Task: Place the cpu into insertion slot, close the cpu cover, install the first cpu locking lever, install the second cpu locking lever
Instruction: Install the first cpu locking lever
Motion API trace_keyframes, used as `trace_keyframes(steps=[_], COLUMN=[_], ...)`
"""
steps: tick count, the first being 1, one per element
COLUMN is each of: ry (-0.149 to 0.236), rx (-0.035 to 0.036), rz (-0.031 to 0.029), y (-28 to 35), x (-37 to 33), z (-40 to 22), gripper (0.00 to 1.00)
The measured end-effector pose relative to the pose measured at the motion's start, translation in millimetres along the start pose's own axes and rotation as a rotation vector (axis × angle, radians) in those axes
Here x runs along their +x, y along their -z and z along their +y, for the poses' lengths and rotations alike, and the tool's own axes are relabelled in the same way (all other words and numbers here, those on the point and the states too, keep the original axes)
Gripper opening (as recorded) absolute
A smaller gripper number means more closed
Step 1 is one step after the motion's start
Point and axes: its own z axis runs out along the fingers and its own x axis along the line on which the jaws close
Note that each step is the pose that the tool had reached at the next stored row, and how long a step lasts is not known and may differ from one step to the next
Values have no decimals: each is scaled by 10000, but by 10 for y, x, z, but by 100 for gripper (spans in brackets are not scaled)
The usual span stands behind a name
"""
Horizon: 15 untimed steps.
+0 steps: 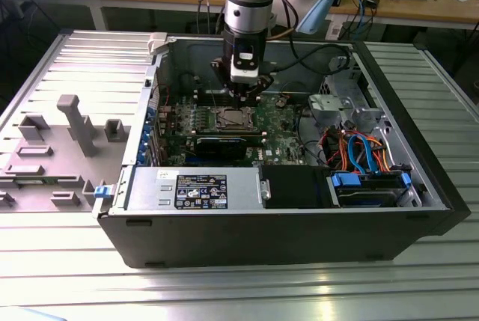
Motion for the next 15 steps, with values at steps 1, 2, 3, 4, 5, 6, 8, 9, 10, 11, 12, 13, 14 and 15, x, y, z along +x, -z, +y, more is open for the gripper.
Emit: trace_keyframes(steps=[1, 2, 3, 4, 5, 6, 8, 9, 10, 11, 12, 13, 14, 15], ry=[44, 61, 84, 124, 159, 183, 273, 303, 323, 351, 369, 406, 428, 470], rx=[0, 0, -1, -1, -1, -1, -2, -2, -2, -2, -2, -3, -3, -3], rz=[-1, -2, -3, -4, -5, -6, -9, -11, -11, -12, -13, -14, -15, -16], y=[0, 0, 0, 0, 0, 0, 0, 0, 0, 0, 0, 0, 0, 0], x=[0, 0, 0, 0, 0, 0, 0, 0, 0, 0, 0, 0, 0, 0], z=[0, 0, 0, 0, 0, 0, 0, 0, 0, 0, 0, 0, 0, 0], gripper=[11, 11, 11, 11, 11, 11, 11, 11, 11, 11, 11, 11, 11, 11])
